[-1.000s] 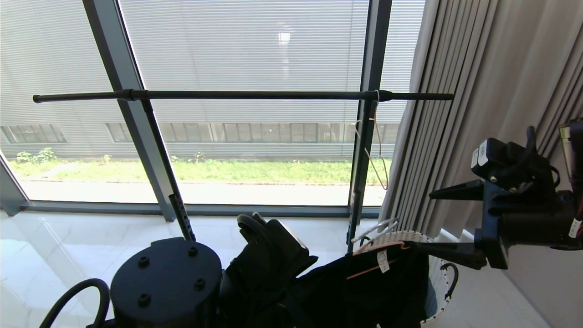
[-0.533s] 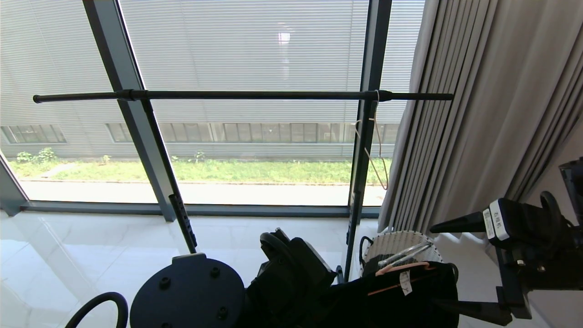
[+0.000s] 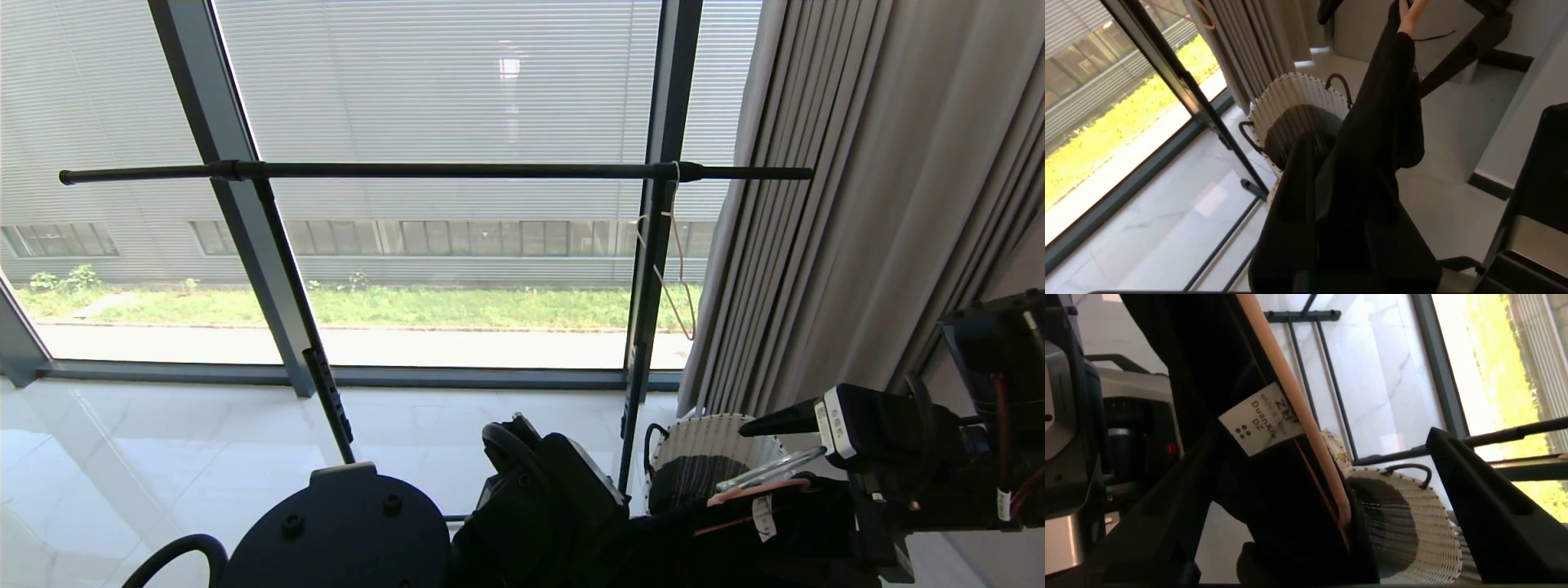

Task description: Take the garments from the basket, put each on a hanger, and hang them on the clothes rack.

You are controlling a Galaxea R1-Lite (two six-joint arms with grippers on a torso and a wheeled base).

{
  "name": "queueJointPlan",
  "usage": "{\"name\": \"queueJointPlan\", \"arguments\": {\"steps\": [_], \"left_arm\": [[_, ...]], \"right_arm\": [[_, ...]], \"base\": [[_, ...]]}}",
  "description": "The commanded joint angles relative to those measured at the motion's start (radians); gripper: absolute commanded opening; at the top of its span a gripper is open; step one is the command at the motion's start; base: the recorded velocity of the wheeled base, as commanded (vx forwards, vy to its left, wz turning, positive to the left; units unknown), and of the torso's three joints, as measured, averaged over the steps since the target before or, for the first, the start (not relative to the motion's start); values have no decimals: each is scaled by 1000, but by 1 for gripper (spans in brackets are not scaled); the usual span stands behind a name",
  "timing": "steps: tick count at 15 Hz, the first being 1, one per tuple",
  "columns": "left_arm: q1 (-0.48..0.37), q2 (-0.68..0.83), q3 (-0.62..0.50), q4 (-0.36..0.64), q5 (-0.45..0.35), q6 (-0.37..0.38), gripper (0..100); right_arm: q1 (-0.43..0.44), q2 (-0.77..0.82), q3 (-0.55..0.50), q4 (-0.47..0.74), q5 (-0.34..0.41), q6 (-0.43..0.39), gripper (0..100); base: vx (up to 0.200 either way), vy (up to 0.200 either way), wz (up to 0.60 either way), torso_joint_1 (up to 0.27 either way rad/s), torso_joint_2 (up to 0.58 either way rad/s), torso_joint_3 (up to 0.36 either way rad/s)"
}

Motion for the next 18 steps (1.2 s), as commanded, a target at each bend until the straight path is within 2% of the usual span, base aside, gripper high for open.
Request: {"name": "queueJointPlan", "arguments": {"steps": [1,5,6,16,17,18], "left_arm": [[-1,-1,-1,0,1,0,0],[-1,-3,-3,0,1,0,0],[-2,-3,-3,0,1,0,0],[-21,-4,-1,0,4,0,0],[-21,-4,-1,0,4,-2,100],[-19,-4,0,-2,4,-2,100]], "right_arm": [[14,40,0,-7,-1,-1,100],[14,53,0,-7,-2,1,100],[14,53,0,-7,-1,1,0],[12,22,3,-27,-2,1,0],[12,14,3,-44,-2,-1,0],[14,5,5,-65,-2,-1,0]], "base": [[0,0,0,0,0,0],[0,0,0,0,0,0],[0,0,0,0,0,0],[0,0,0,0,0,0],[0,0,0,0,0,0],[0,0,0,0,0,0]]}}
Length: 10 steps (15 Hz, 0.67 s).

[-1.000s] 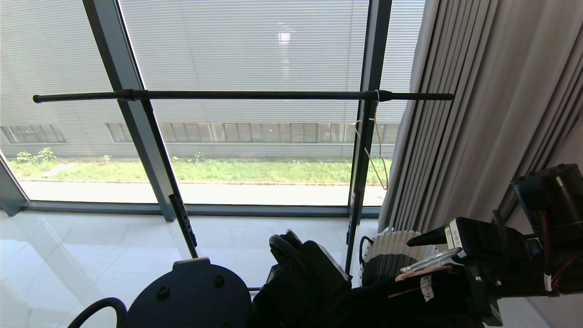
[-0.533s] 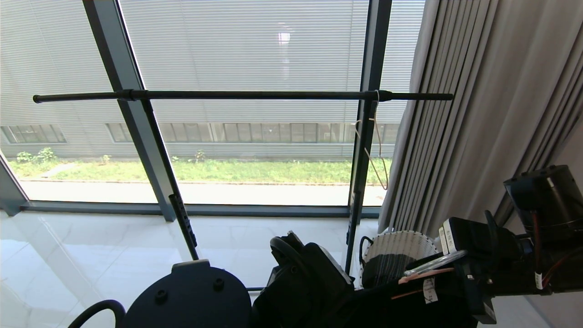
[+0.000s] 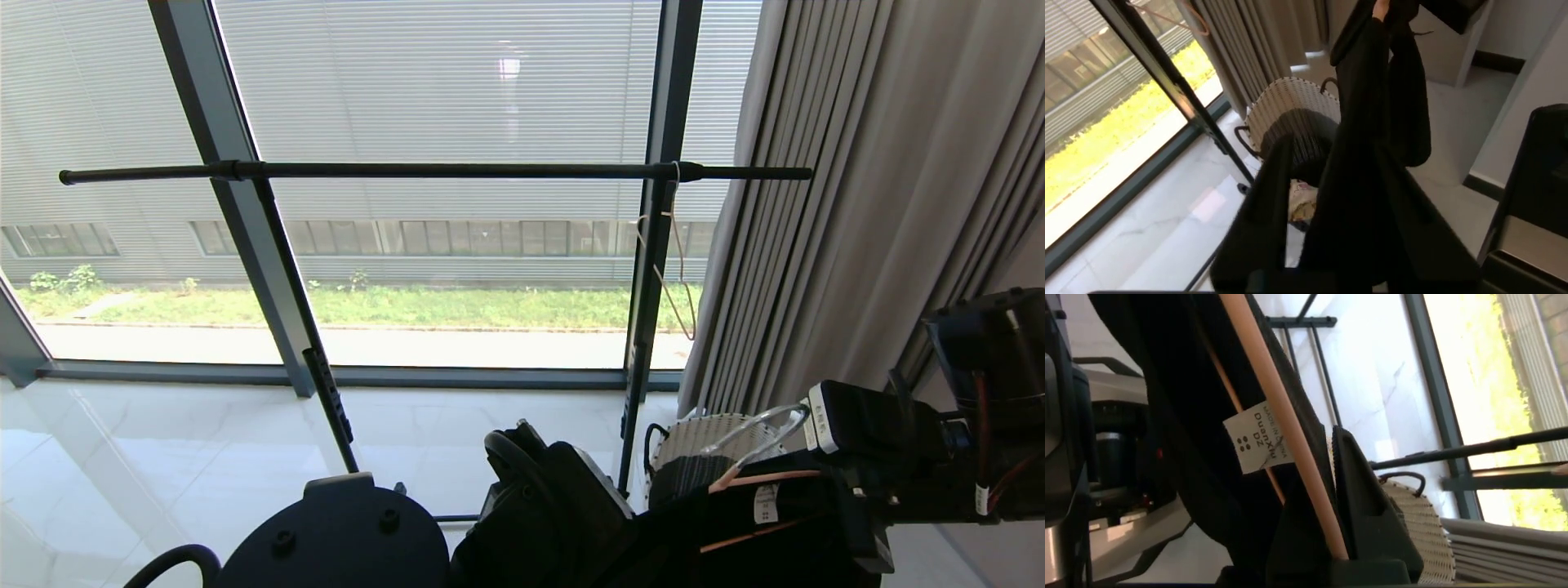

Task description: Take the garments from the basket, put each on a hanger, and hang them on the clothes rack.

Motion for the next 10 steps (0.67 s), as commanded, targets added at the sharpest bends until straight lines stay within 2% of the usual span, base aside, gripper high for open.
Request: {"name": "queueJointPlan", "arguments": {"steps": [1,6,10], "left_arm": [[1,0,5,-10,2,1,100],[28,-40,50,-14,56,-2,100],[110,-169,240,-14,54,-13,100]], "right_arm": [[1,-27,11,-16,0,-8,0],[-32,-97,94,-92,0,-115,0],[-88,-110,123,-203,1,-123,0]], "base": [[0,0,0,0,0,0],[0,0,0,0,0,0],[0,0,0,0,0,0]]}}
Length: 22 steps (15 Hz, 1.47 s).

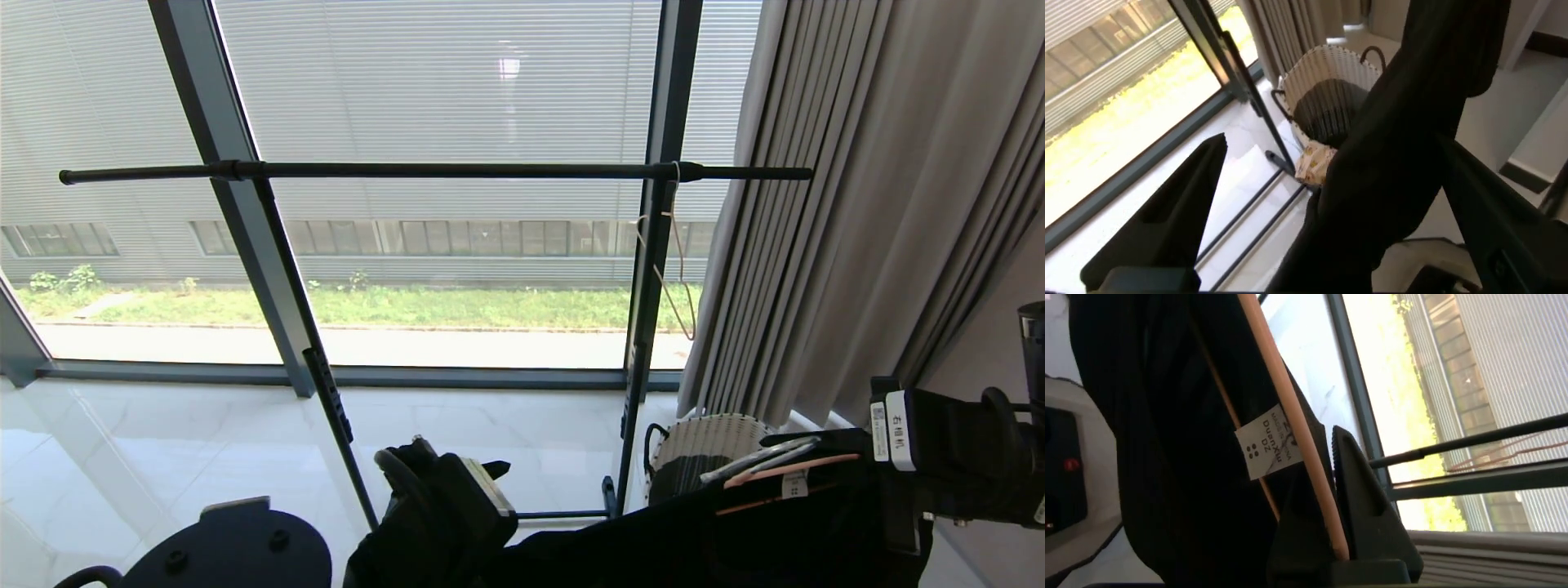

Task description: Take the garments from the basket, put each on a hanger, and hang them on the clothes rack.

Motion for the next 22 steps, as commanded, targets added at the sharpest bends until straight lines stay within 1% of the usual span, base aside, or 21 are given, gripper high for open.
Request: {"name": "queueJointPlan", "arguments": {"steps": [1,2,5,8,9,11,13,14,22], "left_arm": [[57,-80,88,1,-1,-1,100],[112,-106,135,1,-3,-1,100],[195,-132,218,1,-9,-1,100],[199,-116,234,1,-10,-12,100],[201,-100,235,1,-10,-27,100],[199,-83,229,1,-10,-81,100],[198,-71,226,-1,-10,-84,100],[199,-70,226,-1,-10,-84,0],[207,-67,232,-1,-6,-82,0]], "right_arm": [[-18,-6,13,-28,2,-1,0],[-22,-10,20,-45,2,2,0],[-35,-10,16,-45,3,4,0],[-33,-17,8,-54,5,7,0],[-32,-20,6,-65,5,8,0],[-18,-26,-3,-71,3,28,0],[1,-34,-3,-71,2,36,0],[16,-37,-4,-71,2,38,0],[22,-54,-4,-70,0,41,0]], "base": [[0,0,0,0,0,0],[0,0,0,0,0,0],[0,0,0,0,0,0],[0,0,0,0,0,0],[0,0,0,0,0,0],[0,0,0,0,0,0],[0,0,0,0,0,0],[0,0,0,0,0,0],[0,0,0,0,0,0]]}}
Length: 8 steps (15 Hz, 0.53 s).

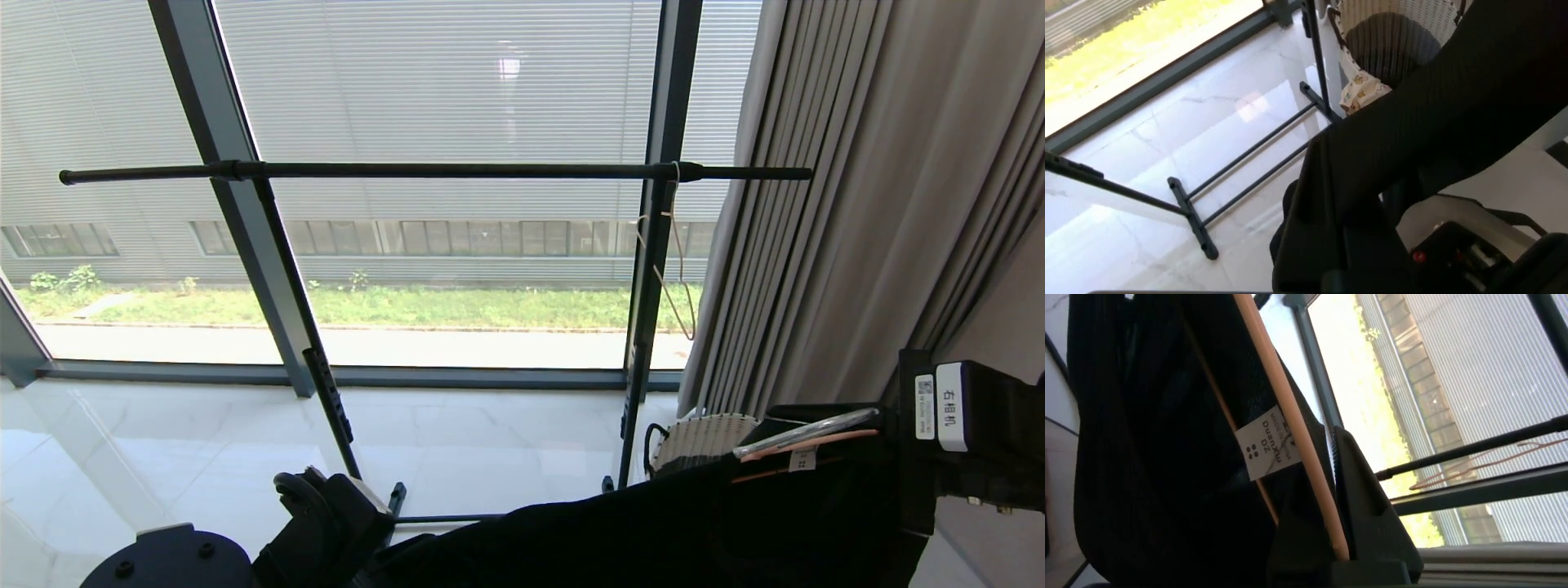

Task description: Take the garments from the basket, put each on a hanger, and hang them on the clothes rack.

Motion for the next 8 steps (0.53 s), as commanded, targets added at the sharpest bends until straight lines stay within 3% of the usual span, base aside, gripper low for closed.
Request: {"name": "queueJointPlan", "arguments": {"steps": [1,4,8], "left_arm": [[41,3,11,1,4,2,0],[185,1,51,1,9,36,0],[217,7,22,1,9,49,0]], "right_arm": [[-6,-4,1,-1,-1,15,0],[-8,-30,2,-1,-58,107,0],[-8,-34,2,-1,-61,124,0]], "base": [[0,0,0,0,0,0],[0,0,0,0,0,0],[0,0,0,0,0,0]]}}
